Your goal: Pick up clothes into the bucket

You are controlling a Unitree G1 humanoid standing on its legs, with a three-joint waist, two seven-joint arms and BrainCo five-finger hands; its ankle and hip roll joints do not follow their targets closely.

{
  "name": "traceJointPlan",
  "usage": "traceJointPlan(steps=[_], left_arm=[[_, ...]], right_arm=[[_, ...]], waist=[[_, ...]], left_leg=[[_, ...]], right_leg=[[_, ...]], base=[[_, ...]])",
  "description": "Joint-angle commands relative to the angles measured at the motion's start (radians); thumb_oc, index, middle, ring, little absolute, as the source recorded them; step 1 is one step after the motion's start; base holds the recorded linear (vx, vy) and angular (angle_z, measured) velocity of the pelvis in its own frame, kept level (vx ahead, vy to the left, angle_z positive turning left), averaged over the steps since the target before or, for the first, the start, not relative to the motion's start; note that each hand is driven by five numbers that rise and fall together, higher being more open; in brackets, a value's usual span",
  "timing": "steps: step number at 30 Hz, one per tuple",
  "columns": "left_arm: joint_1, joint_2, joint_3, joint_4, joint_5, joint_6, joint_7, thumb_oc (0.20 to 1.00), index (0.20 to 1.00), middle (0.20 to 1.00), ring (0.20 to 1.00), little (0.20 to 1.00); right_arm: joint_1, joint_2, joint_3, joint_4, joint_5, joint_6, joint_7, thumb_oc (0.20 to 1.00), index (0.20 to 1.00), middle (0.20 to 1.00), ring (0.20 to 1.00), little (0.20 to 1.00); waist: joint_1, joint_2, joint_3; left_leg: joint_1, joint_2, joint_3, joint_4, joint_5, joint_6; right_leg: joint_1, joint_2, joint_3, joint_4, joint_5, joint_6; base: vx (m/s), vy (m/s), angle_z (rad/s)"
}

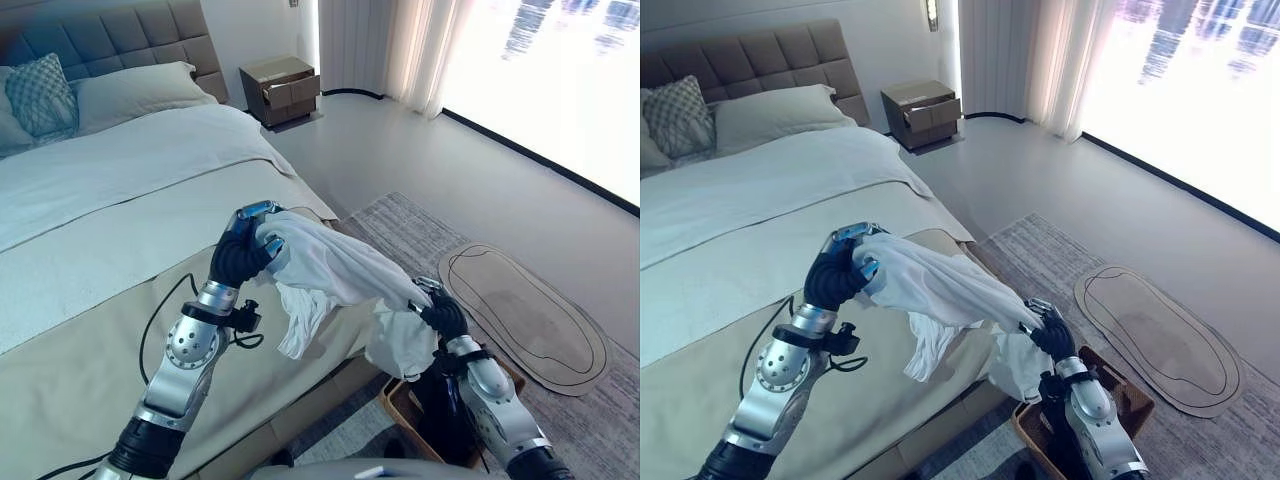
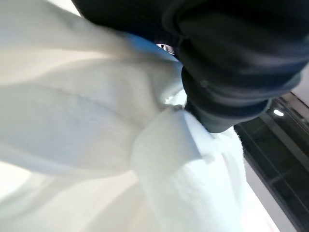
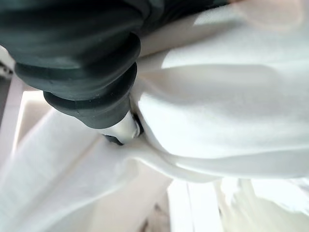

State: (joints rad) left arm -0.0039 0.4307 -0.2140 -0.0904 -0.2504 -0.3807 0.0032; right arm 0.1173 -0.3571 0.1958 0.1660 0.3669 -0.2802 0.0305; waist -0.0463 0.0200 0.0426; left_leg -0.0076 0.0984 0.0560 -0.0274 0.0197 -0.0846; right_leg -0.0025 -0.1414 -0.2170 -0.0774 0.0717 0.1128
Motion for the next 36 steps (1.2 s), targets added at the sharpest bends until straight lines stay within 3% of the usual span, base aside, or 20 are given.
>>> traceJointPlan(steps=[1, 2, 5, 13, 19, 28, 36], left_arm=[[-0.005, 0.018, 0.030, 0.046, -0.020, -0.051, -0.004, 0.780, 0.780, 0.780, 0.780, 0.780], [0.004, 0.017, 0.020, 0.074, -0.018, -0.050, -0.013, 1.000, 1.000, 1.000, 1.000, 1.000], [0.062, -0.009, 0.001, 0.234, -0.023, -0.045, -0.040, 1.000, 1.000, 1.000, 1.000, 1.000], [0.142, 0.003, 0.034, 0.307, -0.010, -0.037, -0.043, 1.000, 1.000, 1.000, 1.000, 1.000], [0.168, 0.030, 0.096, 0.350, -0.008, -0.058, 0.001, 1.000, 1.000, 1.000, 1.000, 1.000], [0.144, 0.013, 0.187, 0.184, -0.126, -0.136, 0.060, 1.000, 1.000, 1.000, 1.000, 1.000], [0.103, -0.023, 0.168, 0.045, -0.177, -0.180, 0.117, 1.000, 1.000, 1.000, 1.000, 1.000]], right_arm=[[-0.025, 0.014, -0.072, -0.089, 0.049, -0.103, -0.018, 0.200, 0.200, 0.200, 0.200, 0.200], [-0.021, 0.014, -0.087, -0.089, 0.051, -0.108, -0.022, 0.200, 0.200, 0.200, 0.200, 0.200], [-0.004, 0.029, -0.185, -0.090, 0.090, -0.137, -0.051, 0.200, 0.200, 0.200, 0.200, 0.200], [-0.018, 0.036, -0.324, -0.080, 0.140, -0.172, -0.123, 0.200, 0.200, 0.200, 0.200, 0.200], [-0.109, 0.018, -0.419, -0.016, 0.184, -0.221, -0.203, 0.200, 0.200, 0.200, 0.200, 0.200], [-0.208, -0.017, -0.458, 0.056, 0.117, -0.253, -0.347, 0.200, 0.200, 0.200, 0.200, 0.200], [-0.319, -0.032, -0.436, 0.178, 0.131, -0.267, -0.450, 0.200, 0.200, 0.200, 0.200, 0.200]], waist=[[-0.017, -0.047, -0.006], [-0.018, -0.047, -0.005], [-0.029, -0.045, 0.008], [-0.044, -0.029, 0.051], [-0.052, -0.005, 0.157], [-0.054, 0.025, 0.291], [-0.045, 0.036, 0.323]], left_leg=[[-0.063, 0.031, -0.006, 0.064, -0.008, -0.006], [-0.066, 0.031, -0.006, 0.065, -0.008, -0.006], [-0.077, 0.026, -0.002, 0.074, -0.010, 0.000], [-0.109, 0.019, 0.007, 0.104, -0.024, 0.009], [-0.207, 0.012, 0.017, 0.195, -0.043, 0.023], [-0.403, -0.002, 0.011, 0.307, -0.043, 0.025], [-0.602, 0.007, 0.001, 0.446, -0.080, 0.018]], right_leg=[[-0.003, -0.083, -0.019, 0.047, 0.006, 0.083], [-0.004, -0.084, -0.018, 0.048, 0.007, 0.083], [-0.020, -0.087, -0.006, 0.059, 0.006, 0.085], [-0.064, -0.100, 0.018, 0.094, 0.002, 0.090], [-0.177, -0.127, 0.055, 0.182, -0.006, 0.092], [-0.393, -0.154, 0.088, 0.313, -0.015, 0.080], [-0.586, -0.154, 0.119, 0.450, -0.053, 0.063]], base=[[0.00, 0.000, 0.00], [0.00, 0.000, 0.00], [0.00, -0.004, -0.06], [-0.02, 0.009, -0.09], [-0.15, 0.049, -0.15], [-0.14, 0.018, -0.02], [-0.09, -0.041, -0.02]])
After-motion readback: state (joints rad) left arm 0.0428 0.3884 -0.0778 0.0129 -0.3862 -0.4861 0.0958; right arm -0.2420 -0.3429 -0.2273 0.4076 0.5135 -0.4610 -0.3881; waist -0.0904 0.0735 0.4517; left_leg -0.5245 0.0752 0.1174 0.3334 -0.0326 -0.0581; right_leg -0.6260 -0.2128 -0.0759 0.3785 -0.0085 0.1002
